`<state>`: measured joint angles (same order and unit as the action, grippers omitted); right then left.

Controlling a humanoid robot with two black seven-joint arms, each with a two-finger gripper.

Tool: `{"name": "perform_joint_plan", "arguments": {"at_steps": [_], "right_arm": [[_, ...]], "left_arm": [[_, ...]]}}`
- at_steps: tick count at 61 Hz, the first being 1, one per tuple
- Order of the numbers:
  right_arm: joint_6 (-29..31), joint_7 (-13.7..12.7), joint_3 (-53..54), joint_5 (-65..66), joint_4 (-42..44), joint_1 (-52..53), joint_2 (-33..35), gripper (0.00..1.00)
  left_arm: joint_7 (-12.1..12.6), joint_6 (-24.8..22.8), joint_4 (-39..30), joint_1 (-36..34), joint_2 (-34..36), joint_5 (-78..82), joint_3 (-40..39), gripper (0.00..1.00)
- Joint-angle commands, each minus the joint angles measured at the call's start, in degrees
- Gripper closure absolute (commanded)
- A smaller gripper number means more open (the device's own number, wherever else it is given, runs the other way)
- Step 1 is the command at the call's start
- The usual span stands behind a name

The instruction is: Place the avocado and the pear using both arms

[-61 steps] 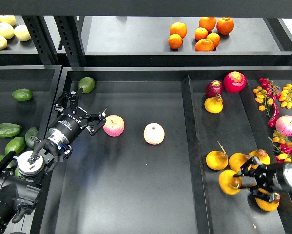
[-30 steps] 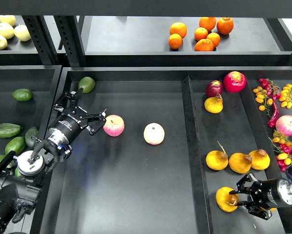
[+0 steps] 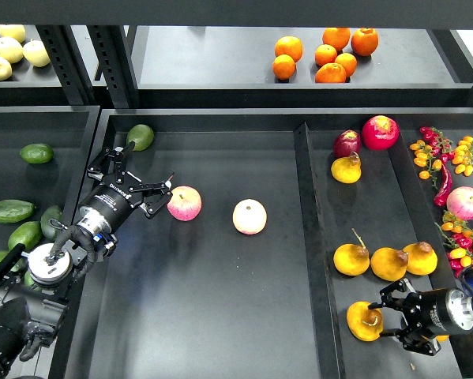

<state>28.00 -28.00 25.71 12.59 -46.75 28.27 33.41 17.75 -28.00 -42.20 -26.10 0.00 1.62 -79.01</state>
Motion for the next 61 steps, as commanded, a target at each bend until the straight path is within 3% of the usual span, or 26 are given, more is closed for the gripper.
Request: {"name": "perform_joint_plan", "arguments": {"at_steps": [1,25,38,48,61], "right_arm": [[0.0,0.0,1.18,-0.63,-0.35,0.12,0.69,0.0],[0.0,0.0,3.11,-10.56,-3.26,5.22,6.67,0.0],[0.0,0.0,8.55,-14.0,-1.41,8.3,5.88,0.0],[0.0,0.0,17.35,-14.08,2.46,8.03,0.08,0.0],[0.0,0.0,32.19,-13.21,11.33,6.89,-14.14,0.01]], "left_arm": [[0.0,0.0,0.01,0.0,0.0,-0.03,0.0,0.01],[0.0,0.0,0.1,0.0,0.0,-0.03,-0.09,0.01],[-0.09,0.0,0.01,0.0,0.0,-0.03,-0.09,0.01],[-0.09,0.0,-0.08,-0.09,0.0,-0.03,0.0,0.01],[-0.18,0.0,-0.08,-0.44,0.0,-0.03,0.0,0.01]]}}
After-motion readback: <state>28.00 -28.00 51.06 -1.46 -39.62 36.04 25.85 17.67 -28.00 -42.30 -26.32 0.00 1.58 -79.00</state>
